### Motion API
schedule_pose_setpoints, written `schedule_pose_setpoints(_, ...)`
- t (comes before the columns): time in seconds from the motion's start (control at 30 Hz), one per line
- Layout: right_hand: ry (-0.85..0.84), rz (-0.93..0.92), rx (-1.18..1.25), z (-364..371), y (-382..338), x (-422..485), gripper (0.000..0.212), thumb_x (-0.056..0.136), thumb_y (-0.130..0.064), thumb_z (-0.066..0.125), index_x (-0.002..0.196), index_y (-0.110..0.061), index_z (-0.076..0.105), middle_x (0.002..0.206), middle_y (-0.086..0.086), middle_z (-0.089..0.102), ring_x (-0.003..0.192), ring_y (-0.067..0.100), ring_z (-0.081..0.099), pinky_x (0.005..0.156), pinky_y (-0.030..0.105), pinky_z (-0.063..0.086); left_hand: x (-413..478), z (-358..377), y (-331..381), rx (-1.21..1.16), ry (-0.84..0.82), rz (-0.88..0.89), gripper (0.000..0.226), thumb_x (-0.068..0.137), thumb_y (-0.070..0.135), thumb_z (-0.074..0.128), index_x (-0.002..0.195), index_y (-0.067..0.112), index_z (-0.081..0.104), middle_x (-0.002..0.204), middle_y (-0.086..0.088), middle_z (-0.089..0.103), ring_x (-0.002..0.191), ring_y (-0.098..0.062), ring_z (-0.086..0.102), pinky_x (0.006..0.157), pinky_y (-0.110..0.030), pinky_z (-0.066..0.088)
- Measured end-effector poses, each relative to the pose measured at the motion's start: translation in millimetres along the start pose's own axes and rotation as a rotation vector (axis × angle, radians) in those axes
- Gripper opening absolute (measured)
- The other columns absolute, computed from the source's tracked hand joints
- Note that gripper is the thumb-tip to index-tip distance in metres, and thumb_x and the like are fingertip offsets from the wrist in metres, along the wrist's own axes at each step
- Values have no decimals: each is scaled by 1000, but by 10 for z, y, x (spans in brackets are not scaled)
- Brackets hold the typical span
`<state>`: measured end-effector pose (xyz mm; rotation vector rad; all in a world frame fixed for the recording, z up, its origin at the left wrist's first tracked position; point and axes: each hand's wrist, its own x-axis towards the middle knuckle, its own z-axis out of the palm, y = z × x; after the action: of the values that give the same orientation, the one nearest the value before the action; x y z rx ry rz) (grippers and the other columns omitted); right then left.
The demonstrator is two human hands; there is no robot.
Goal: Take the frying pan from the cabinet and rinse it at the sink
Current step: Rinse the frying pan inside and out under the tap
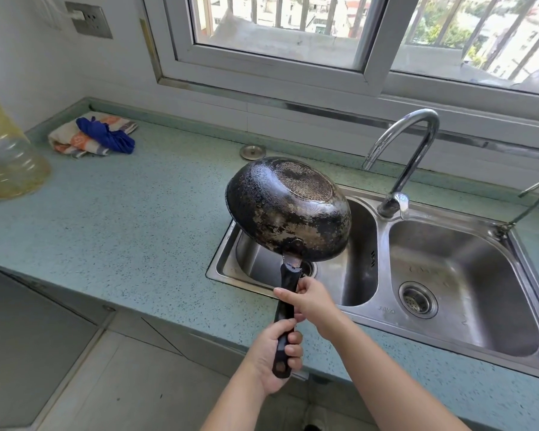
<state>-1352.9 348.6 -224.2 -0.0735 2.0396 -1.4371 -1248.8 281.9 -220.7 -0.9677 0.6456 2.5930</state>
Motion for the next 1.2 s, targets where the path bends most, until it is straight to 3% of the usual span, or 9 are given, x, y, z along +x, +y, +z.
schedule_pose_setpoints(0.13,-5,-1,1,-4,1,-8,42,72,-27,78,68,-15,37,56,-4,47,32,-3,49,34,15,39,15,-12,-13,-8,-3,1,13,93,16,44,89,12,56,44,4,43,27,-5,37,28,-11,26)
schedule_pose_setpoints(0.33,1,7,-3,-5,-5,-12,40,71,-28,78,71,-14,41,60,-2,50,48,9,53,37,17,41,32,-14,-21,-5,-15,-10,13,92,16,45,86,14,56,43,5,42,28,-4,36,27,-12,26)
schedule_pose_setpoints(0.7,18,29,-33,-2,-19,-37,41,72,-31,77,70,-14,40,61,-2,48,50,9,51,39,18,41,57,-38,-36,22,-8,6,11,91,16,46,87,14,56,44,5,43,28,-5,37,27,-13,26)
schedule_pose_setpoints(1.03,-47,71,16,-34,-35,-110,28,79,-24,71,88,-6,52,80,9,55,70,23,59,56,29,47,130,-108,-87,244,114,104,6,89,12,53,95,11,52,47,4,46,32,-7,38,31,-15,27)
schedule_pose_setpoints(1.2,-76,111,64,-100,-1,-156,25,84,-23,66,97,-5,54,82,7,59,66,18,60,59,27,50,159,-81,-116,316,142,119,4,87,9,54,89,12,52,46,5,48,33,-7,39,32,-14,28)
